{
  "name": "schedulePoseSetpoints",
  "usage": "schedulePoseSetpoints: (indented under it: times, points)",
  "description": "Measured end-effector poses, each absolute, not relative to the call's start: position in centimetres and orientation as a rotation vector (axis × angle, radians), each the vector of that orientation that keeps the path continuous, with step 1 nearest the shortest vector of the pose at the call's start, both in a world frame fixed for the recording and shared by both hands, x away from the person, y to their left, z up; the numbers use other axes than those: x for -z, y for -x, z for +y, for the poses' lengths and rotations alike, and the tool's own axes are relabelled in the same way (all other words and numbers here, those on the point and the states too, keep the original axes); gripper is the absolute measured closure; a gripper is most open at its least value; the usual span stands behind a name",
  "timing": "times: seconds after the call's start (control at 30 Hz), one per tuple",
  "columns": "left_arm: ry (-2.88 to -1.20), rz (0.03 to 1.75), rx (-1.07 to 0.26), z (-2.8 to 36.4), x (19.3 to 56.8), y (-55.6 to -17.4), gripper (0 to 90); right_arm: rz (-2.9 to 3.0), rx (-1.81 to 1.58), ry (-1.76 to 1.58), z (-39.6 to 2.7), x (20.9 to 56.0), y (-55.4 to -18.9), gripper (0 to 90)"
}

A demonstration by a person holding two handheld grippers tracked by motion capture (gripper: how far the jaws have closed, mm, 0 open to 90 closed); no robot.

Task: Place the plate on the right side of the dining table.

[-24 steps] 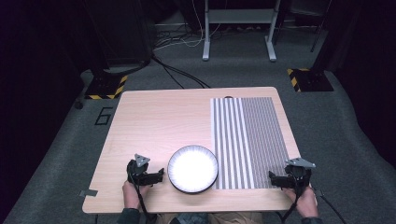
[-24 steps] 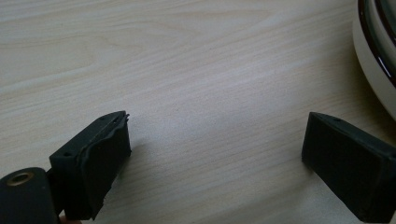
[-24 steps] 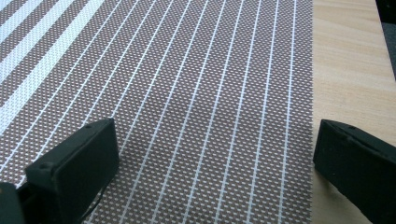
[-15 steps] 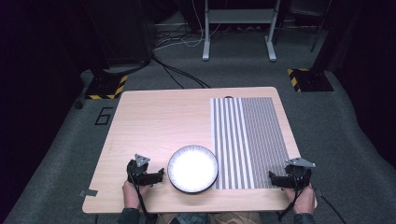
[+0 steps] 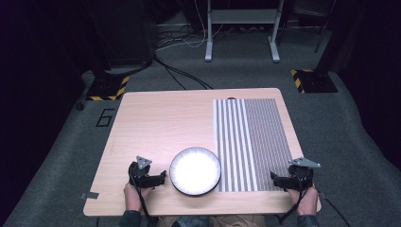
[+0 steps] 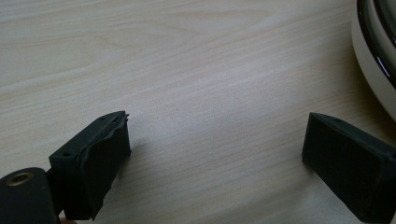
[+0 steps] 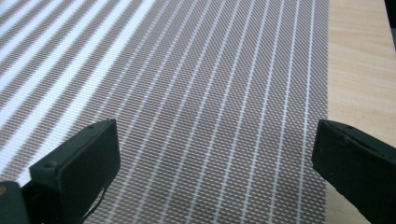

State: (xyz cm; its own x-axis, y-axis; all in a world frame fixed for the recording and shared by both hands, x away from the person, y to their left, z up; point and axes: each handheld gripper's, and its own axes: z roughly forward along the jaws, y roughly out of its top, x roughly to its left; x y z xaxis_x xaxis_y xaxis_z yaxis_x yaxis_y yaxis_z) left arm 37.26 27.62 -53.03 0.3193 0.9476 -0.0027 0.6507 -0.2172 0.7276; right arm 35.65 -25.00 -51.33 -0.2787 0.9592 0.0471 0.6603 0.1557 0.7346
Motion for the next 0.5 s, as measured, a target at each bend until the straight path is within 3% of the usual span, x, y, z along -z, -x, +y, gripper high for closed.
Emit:
schedulePoseSetpoints:
  times: [0.5]
  points:
    - [-1.934,1.401,-0.565,27.7,52.9,-37.1,7.2,2.107,-1.036,-1.422,-21.2,49.1,-35.4,1.6]
